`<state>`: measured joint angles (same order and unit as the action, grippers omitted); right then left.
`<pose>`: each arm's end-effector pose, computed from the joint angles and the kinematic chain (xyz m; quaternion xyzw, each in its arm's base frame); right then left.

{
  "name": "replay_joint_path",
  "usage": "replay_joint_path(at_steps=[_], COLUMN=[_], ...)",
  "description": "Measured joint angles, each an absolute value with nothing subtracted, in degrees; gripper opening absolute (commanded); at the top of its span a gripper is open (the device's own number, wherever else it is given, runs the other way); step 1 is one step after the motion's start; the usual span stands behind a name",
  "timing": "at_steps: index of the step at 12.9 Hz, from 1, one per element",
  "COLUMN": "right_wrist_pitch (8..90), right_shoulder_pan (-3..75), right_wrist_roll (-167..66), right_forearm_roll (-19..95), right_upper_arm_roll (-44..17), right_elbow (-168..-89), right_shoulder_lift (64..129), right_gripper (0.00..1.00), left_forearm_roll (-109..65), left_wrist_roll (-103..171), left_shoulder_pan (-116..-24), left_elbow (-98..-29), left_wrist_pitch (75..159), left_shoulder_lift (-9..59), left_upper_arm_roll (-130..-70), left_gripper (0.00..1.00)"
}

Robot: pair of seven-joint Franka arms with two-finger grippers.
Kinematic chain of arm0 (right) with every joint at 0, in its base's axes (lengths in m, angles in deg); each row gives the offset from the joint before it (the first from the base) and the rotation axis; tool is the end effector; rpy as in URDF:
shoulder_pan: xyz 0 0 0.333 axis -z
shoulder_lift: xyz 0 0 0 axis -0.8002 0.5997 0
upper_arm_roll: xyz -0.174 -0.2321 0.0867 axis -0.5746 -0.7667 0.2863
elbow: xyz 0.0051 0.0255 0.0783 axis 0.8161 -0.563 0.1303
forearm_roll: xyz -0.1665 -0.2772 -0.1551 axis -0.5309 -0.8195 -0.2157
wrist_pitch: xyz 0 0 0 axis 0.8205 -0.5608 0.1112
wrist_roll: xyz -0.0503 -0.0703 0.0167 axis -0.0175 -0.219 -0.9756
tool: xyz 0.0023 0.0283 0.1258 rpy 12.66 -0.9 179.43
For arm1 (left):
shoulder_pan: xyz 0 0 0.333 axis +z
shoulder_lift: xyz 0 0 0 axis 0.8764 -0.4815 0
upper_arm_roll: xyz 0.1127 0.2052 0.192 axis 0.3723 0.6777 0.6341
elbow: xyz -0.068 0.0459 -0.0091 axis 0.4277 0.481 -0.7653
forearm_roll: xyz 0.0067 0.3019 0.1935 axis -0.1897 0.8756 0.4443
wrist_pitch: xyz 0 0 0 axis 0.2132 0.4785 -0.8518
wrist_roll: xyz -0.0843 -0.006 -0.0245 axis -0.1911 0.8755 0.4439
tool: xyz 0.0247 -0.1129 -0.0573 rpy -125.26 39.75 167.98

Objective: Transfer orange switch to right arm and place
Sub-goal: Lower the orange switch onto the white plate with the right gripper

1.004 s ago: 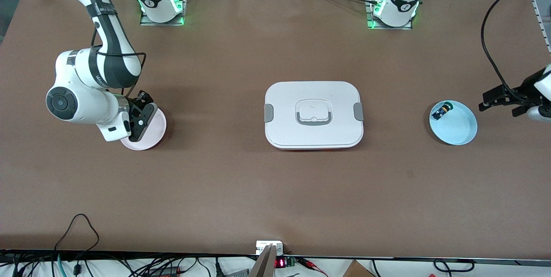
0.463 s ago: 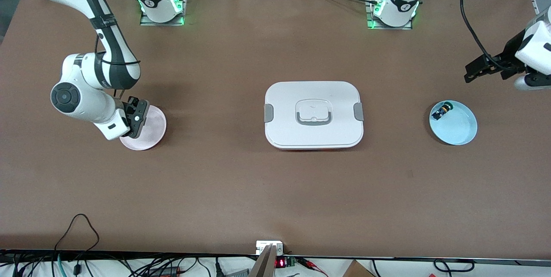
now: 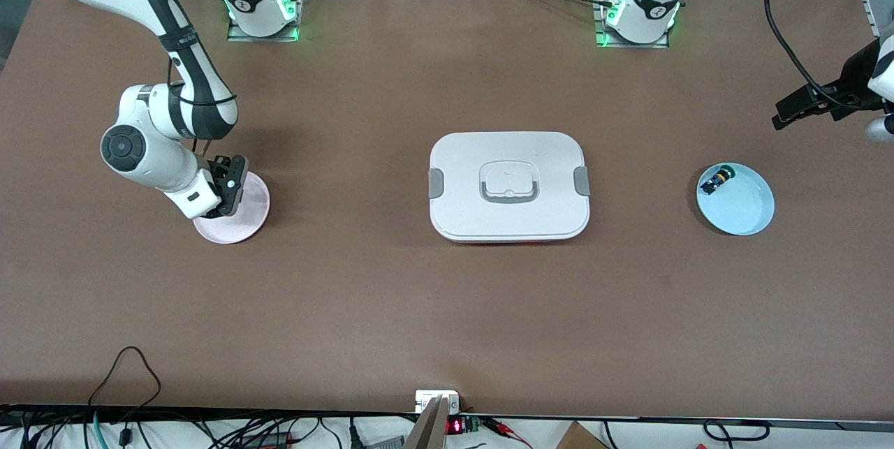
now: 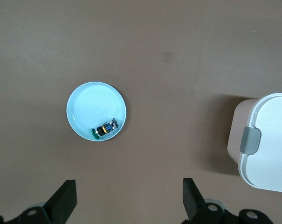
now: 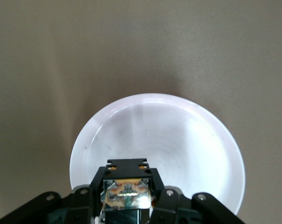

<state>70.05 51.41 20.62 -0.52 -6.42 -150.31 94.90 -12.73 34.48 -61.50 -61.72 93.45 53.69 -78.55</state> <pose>0.5391 0.0289 0.2202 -0.7625 -0.6449 0.0447 0.0270 0.5046 0.0277 0.5591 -0.9961 -0.0864 0.0152 0.0040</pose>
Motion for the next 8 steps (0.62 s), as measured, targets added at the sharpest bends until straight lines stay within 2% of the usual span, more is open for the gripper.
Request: replay_joint_path(at_steps=[7,8], right_wrist_pitch=[76.0,76.4], right_shoulder_pan=[52.4,52.4], right_wrist_roll=[21.3,21.3], right_forearm_roll=[-0.7,-0.7], right_upper_arm_roll=[-6.4,-6.4], right_elbow=[-151.2,-151.5], right_shoulder_lift=[98.7,99.0], right_gripper=[0.25,0.28], left_forearm_roll=[-12.7,-12.7], left_wrist_roll=[34.5,34.5], left_shoulder_pan=[-62.0,-62.0], left_elbow=[-61.5,-61.5], left_wrist_pitch=[93.5,93.5], left_shoulder_lift=[52.5,52.3], left_upper_arm_roll=[-78.7,-78.7], left_gripper=[1.0,1.0])
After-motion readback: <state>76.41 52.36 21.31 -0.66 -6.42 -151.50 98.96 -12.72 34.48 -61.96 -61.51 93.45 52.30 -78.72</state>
